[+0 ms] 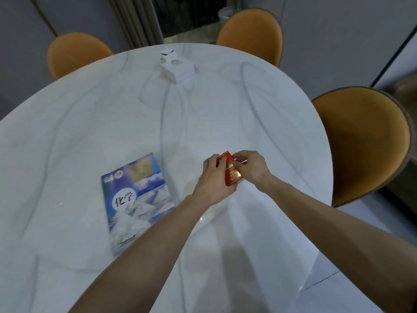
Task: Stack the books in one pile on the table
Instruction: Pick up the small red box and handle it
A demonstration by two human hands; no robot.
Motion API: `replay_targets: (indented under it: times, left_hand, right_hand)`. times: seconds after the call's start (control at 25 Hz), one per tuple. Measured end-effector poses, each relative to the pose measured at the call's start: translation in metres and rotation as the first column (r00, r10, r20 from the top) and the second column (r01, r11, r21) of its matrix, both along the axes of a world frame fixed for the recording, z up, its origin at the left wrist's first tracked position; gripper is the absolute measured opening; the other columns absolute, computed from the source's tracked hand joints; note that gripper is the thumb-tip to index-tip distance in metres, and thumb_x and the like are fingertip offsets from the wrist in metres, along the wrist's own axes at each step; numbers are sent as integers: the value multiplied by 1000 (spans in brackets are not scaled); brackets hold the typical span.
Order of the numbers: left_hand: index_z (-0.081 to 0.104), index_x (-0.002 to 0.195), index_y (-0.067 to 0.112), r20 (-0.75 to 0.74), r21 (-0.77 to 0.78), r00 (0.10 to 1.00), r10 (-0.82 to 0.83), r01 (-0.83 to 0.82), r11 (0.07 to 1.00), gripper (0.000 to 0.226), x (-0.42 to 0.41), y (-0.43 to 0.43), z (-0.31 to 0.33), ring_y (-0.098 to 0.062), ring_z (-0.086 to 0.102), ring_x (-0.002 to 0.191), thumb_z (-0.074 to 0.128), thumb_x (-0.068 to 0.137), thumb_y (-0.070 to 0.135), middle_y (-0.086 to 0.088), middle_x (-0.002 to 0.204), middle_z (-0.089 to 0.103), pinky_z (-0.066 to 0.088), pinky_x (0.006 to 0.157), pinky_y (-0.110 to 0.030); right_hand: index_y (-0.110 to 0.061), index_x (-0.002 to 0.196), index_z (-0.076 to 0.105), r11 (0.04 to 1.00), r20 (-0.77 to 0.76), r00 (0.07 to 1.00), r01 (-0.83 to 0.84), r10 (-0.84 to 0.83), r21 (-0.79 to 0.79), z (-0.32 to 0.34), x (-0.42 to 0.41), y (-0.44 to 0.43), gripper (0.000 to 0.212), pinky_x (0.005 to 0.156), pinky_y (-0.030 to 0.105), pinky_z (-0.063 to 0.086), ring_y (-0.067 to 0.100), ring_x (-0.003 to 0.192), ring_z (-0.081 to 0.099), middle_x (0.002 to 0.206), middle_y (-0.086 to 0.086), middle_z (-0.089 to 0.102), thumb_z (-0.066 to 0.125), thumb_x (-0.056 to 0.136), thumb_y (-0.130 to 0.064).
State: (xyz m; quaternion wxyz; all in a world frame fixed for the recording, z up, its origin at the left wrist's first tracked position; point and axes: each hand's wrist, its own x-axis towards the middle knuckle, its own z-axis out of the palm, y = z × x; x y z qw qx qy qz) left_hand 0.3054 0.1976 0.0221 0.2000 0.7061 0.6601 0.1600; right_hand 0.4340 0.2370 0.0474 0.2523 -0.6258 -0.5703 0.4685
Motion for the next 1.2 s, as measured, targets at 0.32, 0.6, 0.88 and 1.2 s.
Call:
replay_targets:
  times: [0.32, 0.6, 0.88, 1.2]
  left_hand:
    - [31, 141, 14, 1, -47, 998, -64, 64, 997, 81, 80, 72, -32, -20, 25, 135, 66, 77, 50, -5, 143, 31, 44, 102, -34]
    - [34, 140, 13, -44, -46, 990, -135, 133, 990, 79, 114, 112, -58, -22, 29, 132, 67, 77, 46, -6, 140, 36, 38, 105, -31]
    - [35, 138, 10, -95, -76, 977, -189, 182, 980, 78, 131, 137, -83, -25, 31, 129, 66, 77, 48, -9, 137, 38, 35, 109, -32]
    - [36, 137, 7, -160, -66, 968, -196, 188, 980, 79, 141, 152, -102, -29, 33, 127, 62, 78, 53, -12, 138, 38, 34, 110, -36]
  right_hand:
    - [-4, 113, 65, 997, 125, 990, 71, -70, -5, -26, 74, 63, 27, 90, 34, 53, 28, 103, 64, 113, 16, 69, 51, 90, -8]
    - [-6, 109, 67, 994, 170, 980, 107, -99, -38, -54, 109, 99, 27, 80, 28, 49, 27, 101, 63, 111, 15, 68, 50, 89, -5]
    - [-6, 107, 68, 990, 203, 973, 126, -110, -70, -82, 126, 122, 26, 83, 32, 52, 29, 98, 64, 107, 16, 69, 50, 89, -5]
    - [-5, 109, 68, 988, 226, 968, 133, -112, -80, -103, 131, 139, 30, 89, 33, 52, 29, 102, 63, 109, 16, 70, 48, 87, -1]
